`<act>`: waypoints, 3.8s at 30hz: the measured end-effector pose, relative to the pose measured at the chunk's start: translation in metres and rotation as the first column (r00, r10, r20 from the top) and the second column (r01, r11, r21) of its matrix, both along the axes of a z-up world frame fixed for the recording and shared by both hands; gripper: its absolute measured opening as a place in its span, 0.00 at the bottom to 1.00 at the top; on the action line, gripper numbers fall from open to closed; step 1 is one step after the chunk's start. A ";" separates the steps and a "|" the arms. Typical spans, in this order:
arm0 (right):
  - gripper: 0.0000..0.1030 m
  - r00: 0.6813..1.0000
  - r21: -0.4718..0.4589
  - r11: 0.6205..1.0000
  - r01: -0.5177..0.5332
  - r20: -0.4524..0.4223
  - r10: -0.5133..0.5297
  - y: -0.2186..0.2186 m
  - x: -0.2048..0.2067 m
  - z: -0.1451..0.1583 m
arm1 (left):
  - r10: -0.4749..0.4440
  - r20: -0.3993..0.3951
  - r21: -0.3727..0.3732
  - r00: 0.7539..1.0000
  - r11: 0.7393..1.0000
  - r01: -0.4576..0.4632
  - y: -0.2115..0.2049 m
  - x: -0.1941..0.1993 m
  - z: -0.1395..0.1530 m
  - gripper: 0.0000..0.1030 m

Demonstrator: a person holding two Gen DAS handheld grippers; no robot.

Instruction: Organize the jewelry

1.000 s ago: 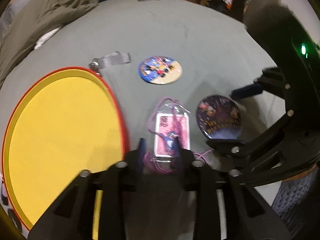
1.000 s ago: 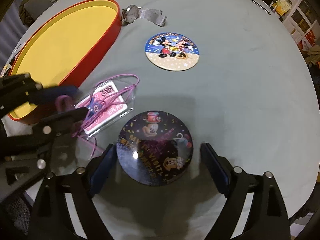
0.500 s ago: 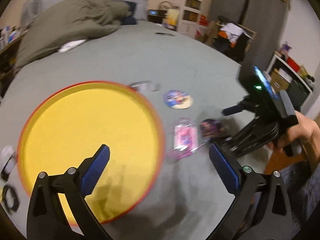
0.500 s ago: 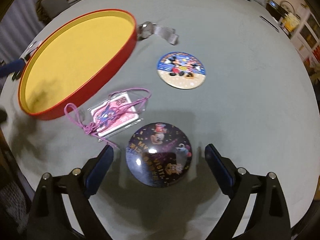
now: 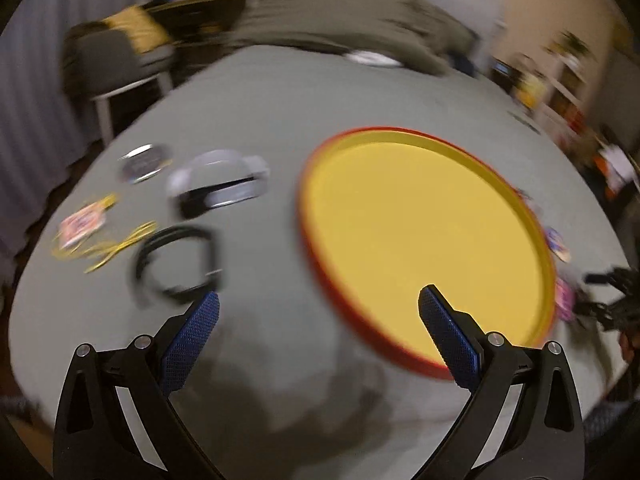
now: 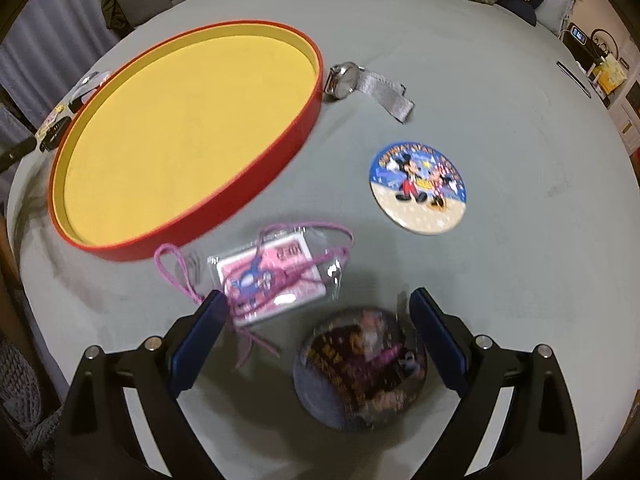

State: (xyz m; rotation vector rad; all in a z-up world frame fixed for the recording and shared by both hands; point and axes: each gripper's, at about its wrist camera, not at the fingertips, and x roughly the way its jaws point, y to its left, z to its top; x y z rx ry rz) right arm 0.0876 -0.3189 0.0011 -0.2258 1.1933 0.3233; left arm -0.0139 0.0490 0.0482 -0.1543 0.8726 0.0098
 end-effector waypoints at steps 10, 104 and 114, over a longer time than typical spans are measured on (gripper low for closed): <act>0.86 0.997 0.061 0.998 -0.011 0.080 0.006 -0.002 0.008 -0.002 | 0.202 -0.039 0.021 0.979 0.979 -0.202 0.037 0.001 -0.042 0.94; 0.93 0.981 0.138 0.987 -0.080 0.189 0.053 0.000 -0.011 -0.028 | 0.244 0.025 0.246 0.969 0.938 -0.243 0.010 0.002 -0.063 0.95; 0.93 0.981 0.138 0.987 -0.080 0.189 0.053 0.000 -0.011 -0.028 | 0.244 0.025 0.247 0.969 0.938 -0.243 0.010 0.002 -0.063 0.95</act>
